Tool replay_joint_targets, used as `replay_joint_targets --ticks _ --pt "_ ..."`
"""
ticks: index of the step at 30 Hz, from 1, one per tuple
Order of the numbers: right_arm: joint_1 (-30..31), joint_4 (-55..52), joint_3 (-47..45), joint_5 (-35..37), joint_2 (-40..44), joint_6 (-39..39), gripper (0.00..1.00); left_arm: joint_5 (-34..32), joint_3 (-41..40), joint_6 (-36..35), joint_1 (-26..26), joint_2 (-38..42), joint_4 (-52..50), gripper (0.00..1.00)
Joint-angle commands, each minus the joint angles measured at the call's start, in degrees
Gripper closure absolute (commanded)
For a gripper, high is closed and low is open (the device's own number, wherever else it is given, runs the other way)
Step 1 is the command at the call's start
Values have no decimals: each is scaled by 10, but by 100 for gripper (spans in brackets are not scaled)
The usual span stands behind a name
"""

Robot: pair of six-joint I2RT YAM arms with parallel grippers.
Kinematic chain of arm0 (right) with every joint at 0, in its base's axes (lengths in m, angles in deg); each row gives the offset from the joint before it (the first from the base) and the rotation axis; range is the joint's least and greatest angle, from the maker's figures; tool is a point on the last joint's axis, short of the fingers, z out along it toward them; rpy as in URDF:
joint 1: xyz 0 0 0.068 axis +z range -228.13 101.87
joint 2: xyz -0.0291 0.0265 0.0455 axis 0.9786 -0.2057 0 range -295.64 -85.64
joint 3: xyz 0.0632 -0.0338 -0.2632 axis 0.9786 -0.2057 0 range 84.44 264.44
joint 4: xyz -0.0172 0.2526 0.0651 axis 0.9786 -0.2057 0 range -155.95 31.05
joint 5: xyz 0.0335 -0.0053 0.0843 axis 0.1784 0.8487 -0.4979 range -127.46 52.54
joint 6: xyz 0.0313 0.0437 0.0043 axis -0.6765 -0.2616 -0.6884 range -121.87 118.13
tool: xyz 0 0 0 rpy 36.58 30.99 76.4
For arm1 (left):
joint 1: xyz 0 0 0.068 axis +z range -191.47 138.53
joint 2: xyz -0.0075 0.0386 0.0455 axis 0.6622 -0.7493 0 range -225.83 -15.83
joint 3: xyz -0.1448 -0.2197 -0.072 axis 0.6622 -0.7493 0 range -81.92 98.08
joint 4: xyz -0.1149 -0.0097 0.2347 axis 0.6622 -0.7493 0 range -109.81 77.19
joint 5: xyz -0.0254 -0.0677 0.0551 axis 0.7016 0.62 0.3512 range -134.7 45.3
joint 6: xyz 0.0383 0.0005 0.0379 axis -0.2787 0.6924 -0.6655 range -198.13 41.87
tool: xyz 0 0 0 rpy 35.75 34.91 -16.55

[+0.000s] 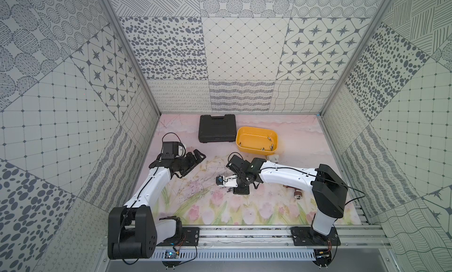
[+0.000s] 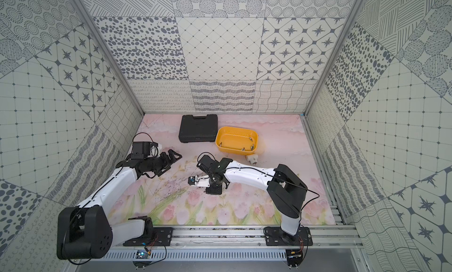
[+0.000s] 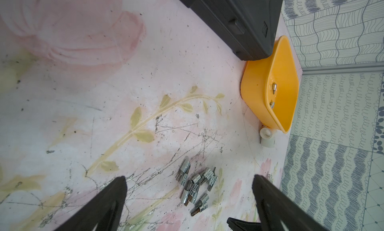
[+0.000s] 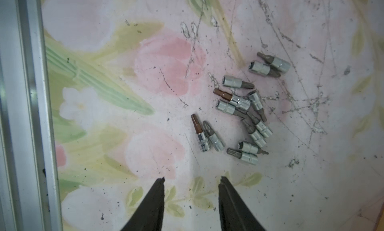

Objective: Put the bit on the desktop into the storage box
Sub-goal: Pick up the screwdriver bit from the center of the board.

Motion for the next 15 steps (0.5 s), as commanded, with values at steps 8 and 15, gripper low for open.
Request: replay_joint_targets --ticks 8,15 --pt "5 25 5 -1 -33 26 68 3 0 -3 3 1 5 1" --pt "5 30 16 3 -55 33 69 4 -1 -4 2 3 4 1"
